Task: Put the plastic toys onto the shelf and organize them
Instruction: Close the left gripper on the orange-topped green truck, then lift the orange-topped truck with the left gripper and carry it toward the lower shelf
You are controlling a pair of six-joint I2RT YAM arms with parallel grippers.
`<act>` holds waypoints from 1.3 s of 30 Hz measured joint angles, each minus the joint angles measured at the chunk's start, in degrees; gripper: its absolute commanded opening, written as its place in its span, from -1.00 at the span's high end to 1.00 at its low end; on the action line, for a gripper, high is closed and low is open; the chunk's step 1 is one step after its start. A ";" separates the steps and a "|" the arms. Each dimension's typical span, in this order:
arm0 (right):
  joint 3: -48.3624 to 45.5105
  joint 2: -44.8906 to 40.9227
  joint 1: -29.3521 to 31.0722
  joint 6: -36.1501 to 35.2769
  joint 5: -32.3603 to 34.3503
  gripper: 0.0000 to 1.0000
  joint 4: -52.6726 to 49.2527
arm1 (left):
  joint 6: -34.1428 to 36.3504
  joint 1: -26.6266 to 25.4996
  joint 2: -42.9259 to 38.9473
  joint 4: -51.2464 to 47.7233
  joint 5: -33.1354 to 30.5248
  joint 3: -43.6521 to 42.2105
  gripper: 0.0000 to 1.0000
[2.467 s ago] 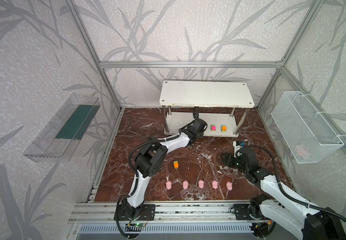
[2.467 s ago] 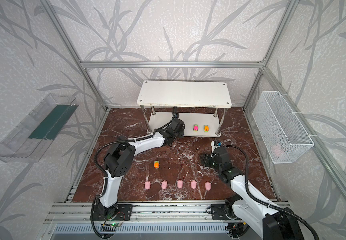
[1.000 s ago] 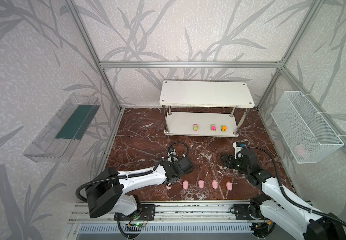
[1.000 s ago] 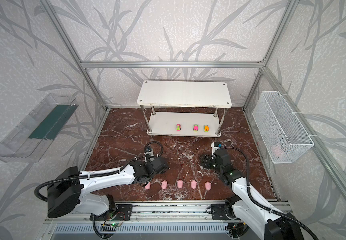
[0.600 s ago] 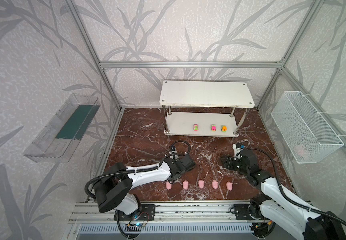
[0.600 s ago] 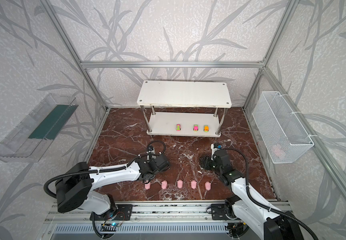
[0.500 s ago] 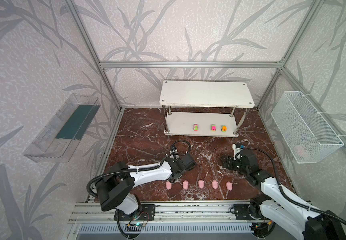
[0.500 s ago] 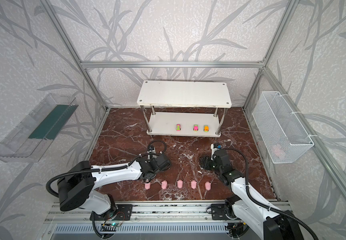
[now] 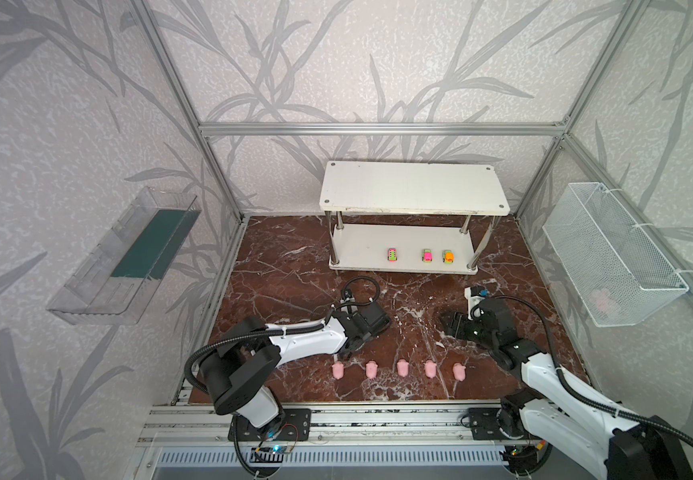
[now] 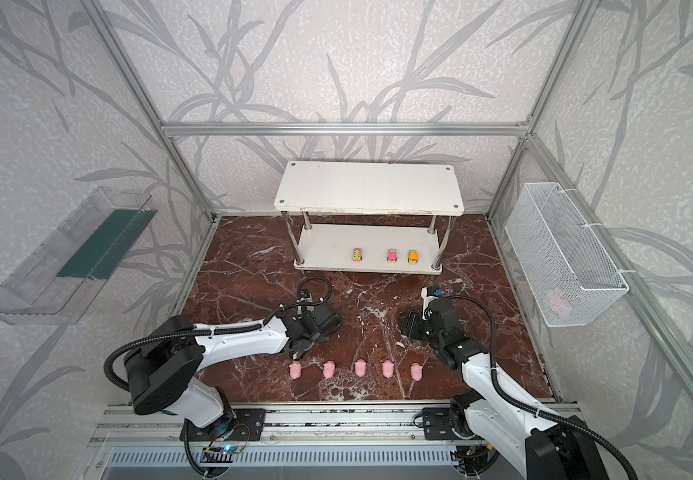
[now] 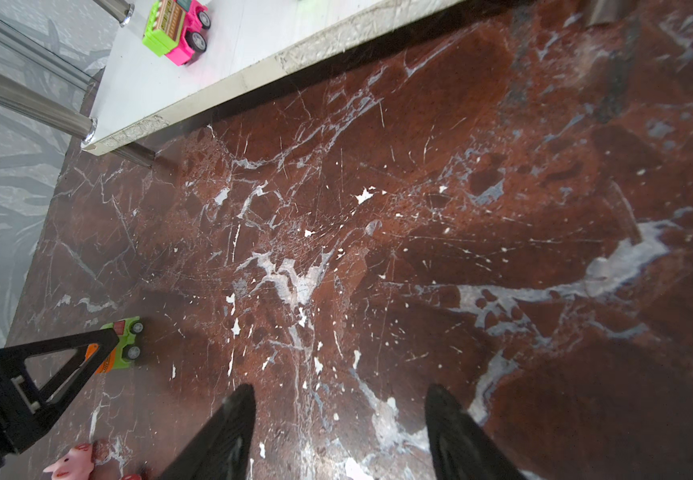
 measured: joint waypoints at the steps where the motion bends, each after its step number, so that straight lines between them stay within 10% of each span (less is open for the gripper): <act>1: 0.00 0.00 0.00 0.00 0.00 -0.32 0.00 | 0.13 0.04 0.44 0.13 0.31 0.00 0.03; 39: -0.79 0.87 0.00 0.24 -0.04 -0.32 0.98 | 0.72 0.07 1.79 -1.07 1.68 0.46 0.49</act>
